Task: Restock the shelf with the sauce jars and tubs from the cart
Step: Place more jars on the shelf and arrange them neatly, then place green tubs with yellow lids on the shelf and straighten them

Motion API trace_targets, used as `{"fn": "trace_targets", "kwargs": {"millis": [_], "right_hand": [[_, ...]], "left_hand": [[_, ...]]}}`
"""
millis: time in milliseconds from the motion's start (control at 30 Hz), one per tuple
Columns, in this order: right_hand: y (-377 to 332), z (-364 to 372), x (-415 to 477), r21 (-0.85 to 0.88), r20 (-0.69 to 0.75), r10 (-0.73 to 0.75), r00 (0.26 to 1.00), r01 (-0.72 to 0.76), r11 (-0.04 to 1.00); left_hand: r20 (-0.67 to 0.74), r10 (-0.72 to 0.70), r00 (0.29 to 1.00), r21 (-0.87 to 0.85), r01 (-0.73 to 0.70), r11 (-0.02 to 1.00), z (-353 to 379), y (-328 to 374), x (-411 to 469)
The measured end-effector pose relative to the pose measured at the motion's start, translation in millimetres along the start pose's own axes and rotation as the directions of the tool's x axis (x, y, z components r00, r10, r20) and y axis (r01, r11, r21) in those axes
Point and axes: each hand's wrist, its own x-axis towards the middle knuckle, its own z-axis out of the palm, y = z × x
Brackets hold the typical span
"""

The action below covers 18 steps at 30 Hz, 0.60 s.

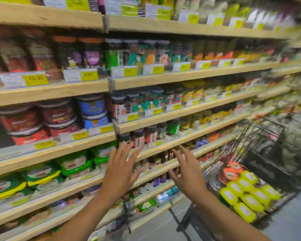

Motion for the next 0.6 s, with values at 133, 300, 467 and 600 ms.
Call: {"fn": "trace_targets", "kwargs": {"millis": [133, 300, 467, 600], "right_hand": [[85.9, -11.8, -38.9, -0.029, 0.013, 0.132, 0.991, -0.131, 0.991], [165.3, -24.1, -75.4, -0.057, -0.008, 0.308, 0.951, -0.308, 0.95], [240.7, -24.1, -96.0, -0.114, 0.024, 0.453, 0.891, -0.448, 0.887], [297.0, -17.9, -95.9, -0.16, 0.056, 0.558, 0.828, -0.544, 0.824]], "left_hand": [[0.099, 0.102, 0.99, -0.055, -0.097, 0.994, 40.8, 73.6, 22.0], [0.195, 0.231, 0.953, -0.15, -0.204, 0.967, 96.3, 153.5, 51.9], [0.279, 0.356, 0.892, -0.229, -0.298, 0.927, 150.4, 218.5, 88.2], [0.317, 0.435, 0.843, -0.304, -0.344, 0.888, 200.2, 260.9, 125.5]]}}
